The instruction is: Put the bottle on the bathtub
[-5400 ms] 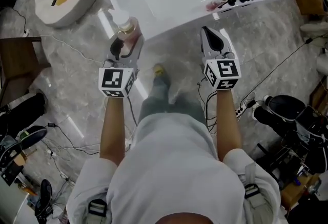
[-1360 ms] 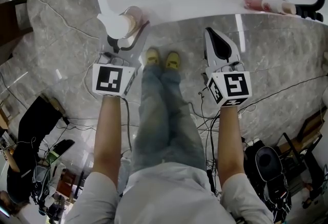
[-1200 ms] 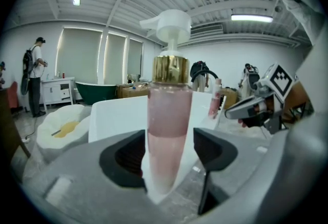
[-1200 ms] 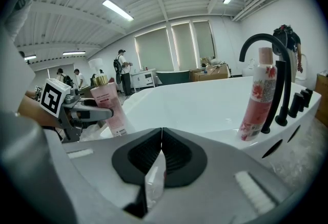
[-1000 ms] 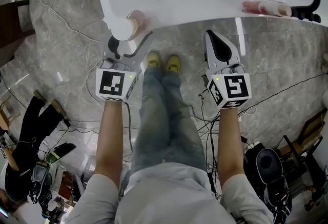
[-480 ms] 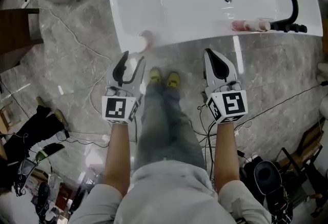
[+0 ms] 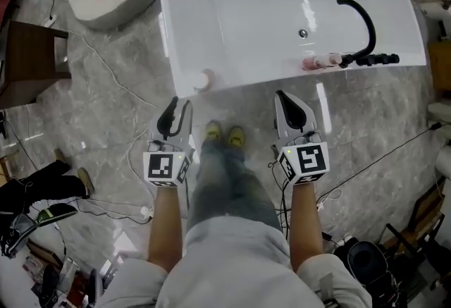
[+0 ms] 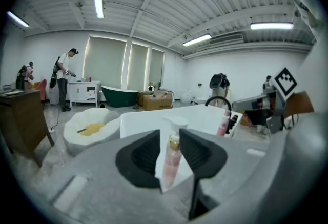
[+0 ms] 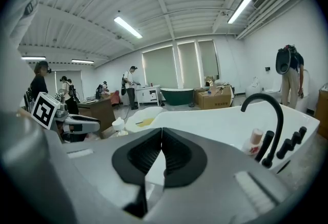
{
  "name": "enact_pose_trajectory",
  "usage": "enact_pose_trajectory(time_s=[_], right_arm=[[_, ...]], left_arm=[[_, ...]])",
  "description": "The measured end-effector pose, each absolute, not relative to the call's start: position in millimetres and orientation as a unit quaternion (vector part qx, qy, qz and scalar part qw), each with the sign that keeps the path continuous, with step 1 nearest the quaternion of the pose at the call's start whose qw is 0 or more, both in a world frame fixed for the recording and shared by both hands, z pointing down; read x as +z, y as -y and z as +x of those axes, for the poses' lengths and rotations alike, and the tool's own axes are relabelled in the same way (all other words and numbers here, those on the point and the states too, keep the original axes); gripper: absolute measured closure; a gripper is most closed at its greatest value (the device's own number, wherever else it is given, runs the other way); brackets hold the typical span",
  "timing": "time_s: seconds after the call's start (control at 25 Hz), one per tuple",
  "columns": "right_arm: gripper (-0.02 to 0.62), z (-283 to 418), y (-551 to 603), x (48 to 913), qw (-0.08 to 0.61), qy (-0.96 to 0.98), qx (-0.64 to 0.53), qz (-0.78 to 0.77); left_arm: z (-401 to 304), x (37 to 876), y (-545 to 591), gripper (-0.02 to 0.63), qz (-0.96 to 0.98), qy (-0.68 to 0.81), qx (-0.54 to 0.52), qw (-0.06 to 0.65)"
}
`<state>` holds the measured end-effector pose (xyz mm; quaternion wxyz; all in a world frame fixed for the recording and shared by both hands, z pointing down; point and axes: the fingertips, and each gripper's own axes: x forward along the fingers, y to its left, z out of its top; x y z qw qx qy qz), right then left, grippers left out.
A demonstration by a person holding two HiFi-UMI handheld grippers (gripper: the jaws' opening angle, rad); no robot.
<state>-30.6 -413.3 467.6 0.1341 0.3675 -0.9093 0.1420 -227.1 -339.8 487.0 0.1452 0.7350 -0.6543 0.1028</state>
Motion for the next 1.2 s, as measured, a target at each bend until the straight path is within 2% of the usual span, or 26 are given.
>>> enact_pose_trajectory(time_s=[0.68, 1.2], right_arm=[[0.592, -1.2, 400.4, 360.5, 0.09, 0.921, 0.108, 0.363], [0.592, 13.1, 397.6, 307.0, 0.066, 0.917, 0.082, 0.385]], left_arm=[[-204.9, 361.3, 334.4, 0.543, 0.73, 0.672, 0.089, 0.087], [-203.5, 297.2, 331.6, 0.545, 0.741, 0.666, 0.072, 0.053]])
